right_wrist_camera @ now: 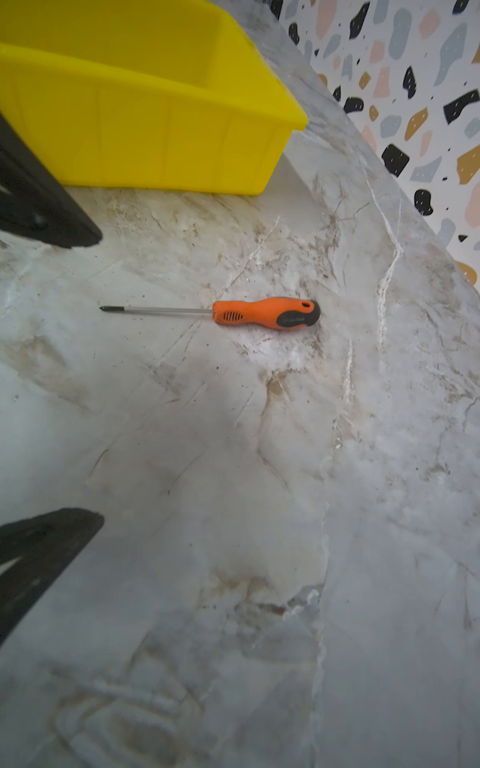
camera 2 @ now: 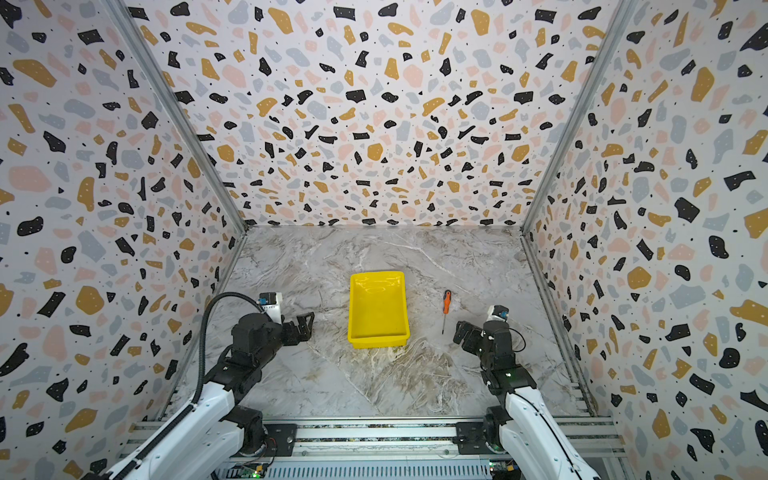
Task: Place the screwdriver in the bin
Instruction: 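Move the right gripper over the orange-handled screwdriver while the left arm shifts slightly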
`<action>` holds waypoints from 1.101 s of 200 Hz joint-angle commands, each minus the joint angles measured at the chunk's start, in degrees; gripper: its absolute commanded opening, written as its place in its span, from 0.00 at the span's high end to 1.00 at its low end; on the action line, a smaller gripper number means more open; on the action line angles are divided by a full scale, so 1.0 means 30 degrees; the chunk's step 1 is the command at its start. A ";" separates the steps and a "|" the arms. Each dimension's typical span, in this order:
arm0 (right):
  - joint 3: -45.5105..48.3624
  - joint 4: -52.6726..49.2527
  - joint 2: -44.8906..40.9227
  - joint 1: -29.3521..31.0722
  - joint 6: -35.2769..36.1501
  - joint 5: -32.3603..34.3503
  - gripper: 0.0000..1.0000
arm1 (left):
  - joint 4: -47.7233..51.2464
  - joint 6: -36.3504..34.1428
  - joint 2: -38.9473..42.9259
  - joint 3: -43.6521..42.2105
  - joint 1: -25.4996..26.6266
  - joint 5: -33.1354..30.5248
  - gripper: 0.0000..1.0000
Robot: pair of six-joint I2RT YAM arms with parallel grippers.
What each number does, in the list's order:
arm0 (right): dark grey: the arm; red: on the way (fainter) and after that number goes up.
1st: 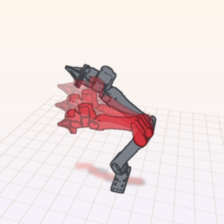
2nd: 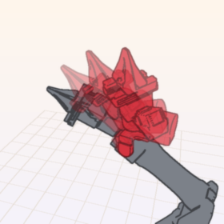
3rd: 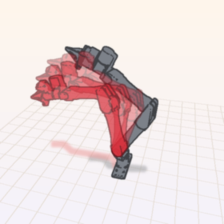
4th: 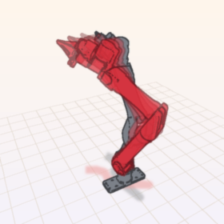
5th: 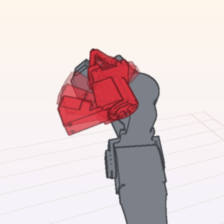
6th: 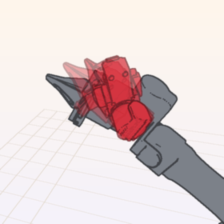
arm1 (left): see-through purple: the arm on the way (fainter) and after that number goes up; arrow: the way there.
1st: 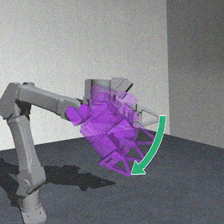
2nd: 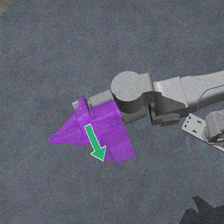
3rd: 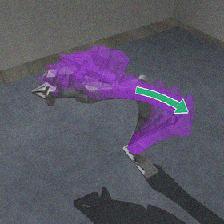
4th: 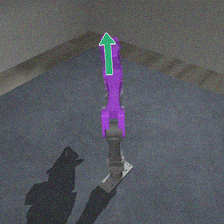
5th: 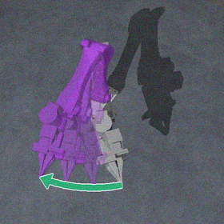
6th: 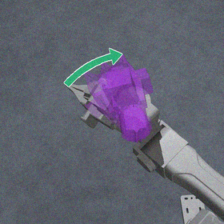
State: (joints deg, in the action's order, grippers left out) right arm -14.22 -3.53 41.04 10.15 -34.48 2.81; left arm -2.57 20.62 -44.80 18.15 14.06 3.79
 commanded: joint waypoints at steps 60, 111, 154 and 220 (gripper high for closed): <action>-0.0784 -0.0267 0.1257 -0.3227 -0.0085 -0.2023 0.01 | -0.0242 0.1857 0.3273 -0.1211 0.0094 0.0398 0.00; -0.0920 -0.0663 0.2098 -0.5618 -0.0194 -0.2871 0.01 | 0.1081 0.4063 0.4645 -0.1987 0.0087 -0.2936 0.00; -0.1744 -0.1936 0.3405 -0.7959 -0.0443 -0.2203 0.01 | 0.1139 0.4231 0.4310 -0.1971 0.0087 -0.2746 0.00; -0.4730 -0.0549 0.4370 0.0025 0.0682 0.2882 0.01 | -0.1820 0.2761 0.6695 -0.3700 0.0112 -0.0110 0.00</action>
State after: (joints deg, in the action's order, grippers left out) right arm -22.90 -7.22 52.84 -0.64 -34.48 0.25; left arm -1.17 31.00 -29.58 10.44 14.22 -1.37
